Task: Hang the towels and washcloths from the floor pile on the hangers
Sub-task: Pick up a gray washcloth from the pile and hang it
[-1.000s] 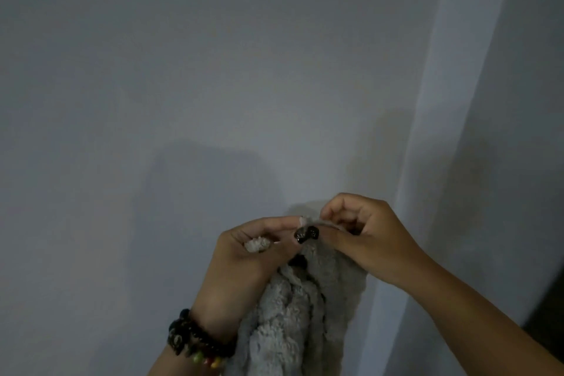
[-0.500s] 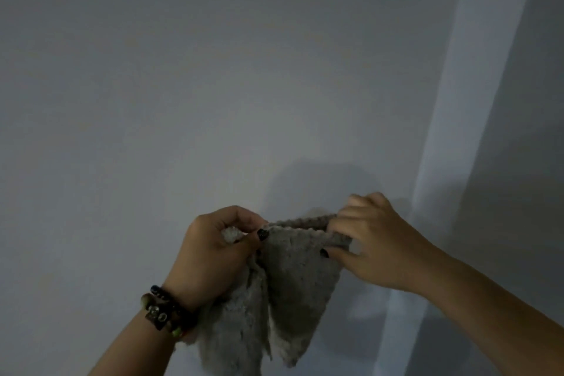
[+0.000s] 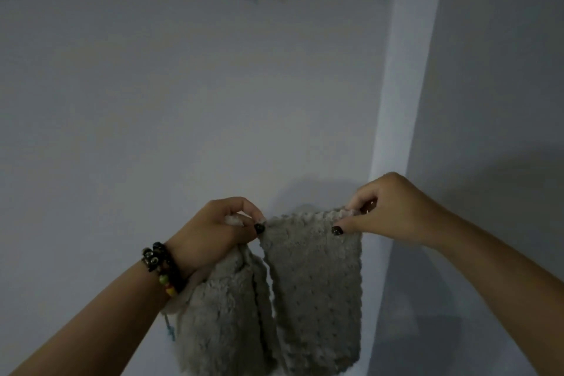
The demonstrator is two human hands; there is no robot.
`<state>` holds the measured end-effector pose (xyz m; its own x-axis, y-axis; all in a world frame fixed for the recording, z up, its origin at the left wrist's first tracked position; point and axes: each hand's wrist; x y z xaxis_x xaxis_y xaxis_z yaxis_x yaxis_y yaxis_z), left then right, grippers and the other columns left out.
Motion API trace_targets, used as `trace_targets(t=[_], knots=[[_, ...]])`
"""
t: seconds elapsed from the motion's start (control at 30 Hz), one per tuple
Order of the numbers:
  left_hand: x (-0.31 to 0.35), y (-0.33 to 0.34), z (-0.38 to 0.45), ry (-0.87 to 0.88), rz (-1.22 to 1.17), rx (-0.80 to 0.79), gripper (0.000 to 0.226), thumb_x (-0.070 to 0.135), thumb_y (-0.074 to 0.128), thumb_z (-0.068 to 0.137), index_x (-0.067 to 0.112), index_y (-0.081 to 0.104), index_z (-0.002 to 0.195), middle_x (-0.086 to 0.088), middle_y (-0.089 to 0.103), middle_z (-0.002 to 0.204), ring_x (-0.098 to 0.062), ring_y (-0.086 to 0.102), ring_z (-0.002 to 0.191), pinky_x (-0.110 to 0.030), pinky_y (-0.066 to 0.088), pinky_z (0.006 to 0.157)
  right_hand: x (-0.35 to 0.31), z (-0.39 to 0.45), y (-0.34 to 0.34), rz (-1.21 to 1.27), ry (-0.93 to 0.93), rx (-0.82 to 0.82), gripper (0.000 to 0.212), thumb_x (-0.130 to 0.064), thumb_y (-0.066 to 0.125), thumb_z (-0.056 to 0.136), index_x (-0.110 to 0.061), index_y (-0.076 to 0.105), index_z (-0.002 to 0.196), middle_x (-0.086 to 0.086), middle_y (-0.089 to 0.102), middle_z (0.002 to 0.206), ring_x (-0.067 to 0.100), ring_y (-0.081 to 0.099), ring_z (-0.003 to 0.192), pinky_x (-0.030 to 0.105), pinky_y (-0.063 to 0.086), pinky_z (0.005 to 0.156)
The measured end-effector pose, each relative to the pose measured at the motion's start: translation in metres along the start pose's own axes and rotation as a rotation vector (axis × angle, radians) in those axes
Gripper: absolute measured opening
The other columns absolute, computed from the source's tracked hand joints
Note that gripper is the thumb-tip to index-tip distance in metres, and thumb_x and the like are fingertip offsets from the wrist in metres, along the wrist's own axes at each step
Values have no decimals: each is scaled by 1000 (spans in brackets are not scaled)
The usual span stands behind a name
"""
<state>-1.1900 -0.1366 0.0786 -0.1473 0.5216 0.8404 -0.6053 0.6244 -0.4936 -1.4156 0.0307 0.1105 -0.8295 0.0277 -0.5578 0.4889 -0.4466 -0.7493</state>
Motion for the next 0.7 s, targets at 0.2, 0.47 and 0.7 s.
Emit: trace_targets(t=[0.2, 0.47, 0.7], knots=[[16, 14, 12, -13, -90, -94, 27, 19, 65, 73, 2, 64, 94, 0, 70, 76, -19, 54, 69, -29, 42, 67, 8, -7, -18, -32, 42, 116, 17, -20, 89, 62, -22, 75, 71, -2, 68, 63, 4, 61, 59, 21, 50, 60], [62, 14, 19, 202, 53, 131, 14, 3, 64, 87, 15, 68, 83, -3, 72, 83, -14, 63, 72, -35, 52, 68, -7, -14, -25, -526, -41, 435, 31, -23, 63, 90, -23, 65, 121, -3, 59, 82, 20, 57, 74, 27, 42, 62], [107, 13, 20, 378, 32, 321, 10, 6, 56, 93, 15, 59, 92, -4, 71, 76, -4, 59, 54, -19, 46, 53, -42, -6, -18, 596, 124, 627, 16, -9, 45, 99, -10, 59, 91, 9, 62, 50, 21, 54, 36, 26, 43, 37]])
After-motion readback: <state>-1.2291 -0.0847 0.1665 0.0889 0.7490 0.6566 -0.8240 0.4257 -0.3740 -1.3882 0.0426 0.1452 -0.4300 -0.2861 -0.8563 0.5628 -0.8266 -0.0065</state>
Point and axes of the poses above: each hand's wrist, its own z-axis towards the middle knuckle, its own y-axis out of the palm, x = y × z
